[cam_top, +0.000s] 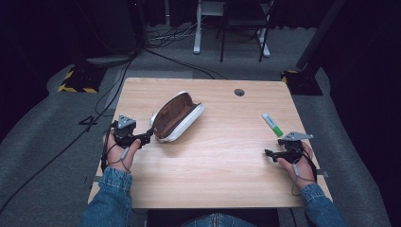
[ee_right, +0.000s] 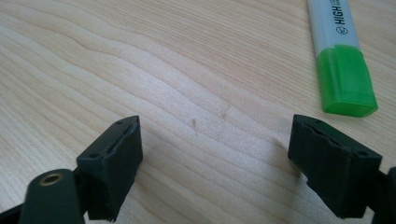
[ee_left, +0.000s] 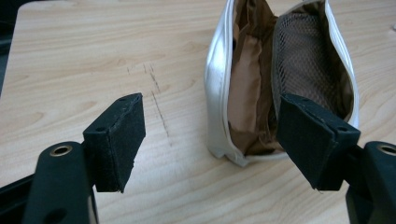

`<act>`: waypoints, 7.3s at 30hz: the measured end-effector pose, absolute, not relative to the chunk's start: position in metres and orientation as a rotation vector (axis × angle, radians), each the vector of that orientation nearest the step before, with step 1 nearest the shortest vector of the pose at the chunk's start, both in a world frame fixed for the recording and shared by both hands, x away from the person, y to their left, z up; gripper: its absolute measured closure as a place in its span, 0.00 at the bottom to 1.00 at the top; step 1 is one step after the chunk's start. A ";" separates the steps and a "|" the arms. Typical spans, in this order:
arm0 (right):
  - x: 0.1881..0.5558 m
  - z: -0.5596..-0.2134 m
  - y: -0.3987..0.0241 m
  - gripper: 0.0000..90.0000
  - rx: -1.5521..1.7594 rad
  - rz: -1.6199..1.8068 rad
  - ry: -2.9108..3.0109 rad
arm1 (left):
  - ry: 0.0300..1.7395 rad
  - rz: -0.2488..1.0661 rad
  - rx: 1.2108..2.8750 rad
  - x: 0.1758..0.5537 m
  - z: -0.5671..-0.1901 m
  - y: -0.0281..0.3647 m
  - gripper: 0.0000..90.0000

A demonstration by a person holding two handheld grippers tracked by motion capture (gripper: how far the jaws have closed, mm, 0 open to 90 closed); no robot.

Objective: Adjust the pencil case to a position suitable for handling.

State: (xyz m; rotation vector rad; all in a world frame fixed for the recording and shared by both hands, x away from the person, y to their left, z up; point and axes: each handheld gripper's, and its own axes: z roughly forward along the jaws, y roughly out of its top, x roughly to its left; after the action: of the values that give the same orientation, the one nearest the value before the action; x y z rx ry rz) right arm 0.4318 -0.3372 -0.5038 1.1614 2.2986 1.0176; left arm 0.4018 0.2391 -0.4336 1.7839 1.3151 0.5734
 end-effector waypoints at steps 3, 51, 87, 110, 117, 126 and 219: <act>0.432 -0.504 -0.337 0.20 1.160 1.018 2.299 | 1.303 0.590 1.766 0.408 -0.431 0.236 0.26; 0.432 -0.504 -0.337 0.20 1.160 1.018 2.299 | 1.304 0.565 1.810 0.481 -0.479 0.205 0.30; 0.431 -0.504 -0.337 0.20 1.163 1.017 2.296 | 1.290 0.398 1.797 0.485 -0.483 0.208 0.93; 0.431 -0.504 -0.337 0.20 1.163 1.017 2.296 | 1.236 0.338 1.748 0.473 -0.459 0.200 0.93; 0.431 -0.504 -0.337 0.20 1.163 1.017 2.296 | 1.190 0.315 1.765 0.468 -0.450 0.189 0.93; 0.431 -0.504 -0.337 0.20 1.162 1.017 2.296 | 1.114 0.295 1.790 0.457 -0.436 0.171 0.93; 0.429 -0.504 -0.337 0.20 1.152 1.019 2.305 | 0.842 0.147 1.973 0.409 -0.468 0.100 0.31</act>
State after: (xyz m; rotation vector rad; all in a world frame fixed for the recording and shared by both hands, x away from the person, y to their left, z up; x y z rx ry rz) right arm 0.4295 -0.3371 -0.5037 1.1523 2.3052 1.0194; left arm 0.4093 0.0997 -0.4679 1.9734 0.8420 0.1467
